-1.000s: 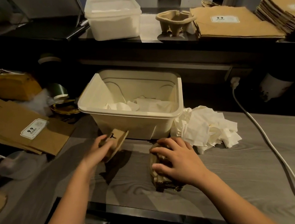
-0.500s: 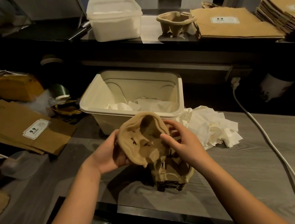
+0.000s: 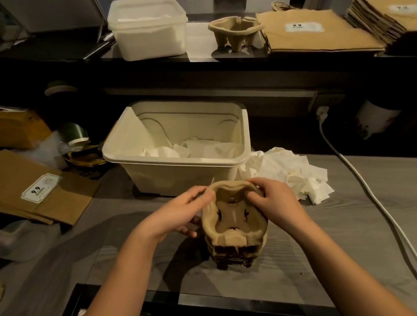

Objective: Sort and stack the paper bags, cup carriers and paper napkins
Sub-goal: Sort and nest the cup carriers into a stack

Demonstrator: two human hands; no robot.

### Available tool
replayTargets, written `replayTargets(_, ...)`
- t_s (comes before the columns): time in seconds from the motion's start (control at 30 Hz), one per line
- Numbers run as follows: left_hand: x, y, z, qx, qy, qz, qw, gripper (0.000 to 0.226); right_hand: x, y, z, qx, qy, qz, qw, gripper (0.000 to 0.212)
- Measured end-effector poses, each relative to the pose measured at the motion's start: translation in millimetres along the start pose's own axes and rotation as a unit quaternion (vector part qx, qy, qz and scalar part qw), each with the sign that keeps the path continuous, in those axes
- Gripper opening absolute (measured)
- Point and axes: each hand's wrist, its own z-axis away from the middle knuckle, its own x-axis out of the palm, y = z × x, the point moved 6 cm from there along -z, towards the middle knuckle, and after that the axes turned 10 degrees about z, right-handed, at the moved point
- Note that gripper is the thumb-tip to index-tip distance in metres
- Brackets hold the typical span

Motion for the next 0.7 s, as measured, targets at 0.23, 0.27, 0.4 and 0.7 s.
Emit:
replayTargets(0.23, 8.3, -16.5, -12.4, 0.008, 0.030, -0.167, 0.985, 0.055, 16.7, 12.8, 7.6, 0.015, 0.004, 0.195, 0.981, 0.037)
replayTargets(0.27, 8.2, -18.3, -13.4, 0.007, 0.037, -0.173, 0.984, 0.056, 19.5, 16.2, 8.2, 0.017, 0.001, 0.188, 0.982, 0.039)
replayTargets(0.4, 6.7, -28.8, -16.4, -0.018, 0.038, -0.181, 0.983, 0.065, 36.7, 36.8, 6.4, 0.063, -0.058, 0.061, 0.994, 0.039)
replayTargets(0.7, 22.8, -66.3, -27.9, -0.142, -0.005, 0.055, 0.988, 0.088, 66.1, 50.7, 22.6, 0.258, -0.192, -0.239, 0.916, 0.039)
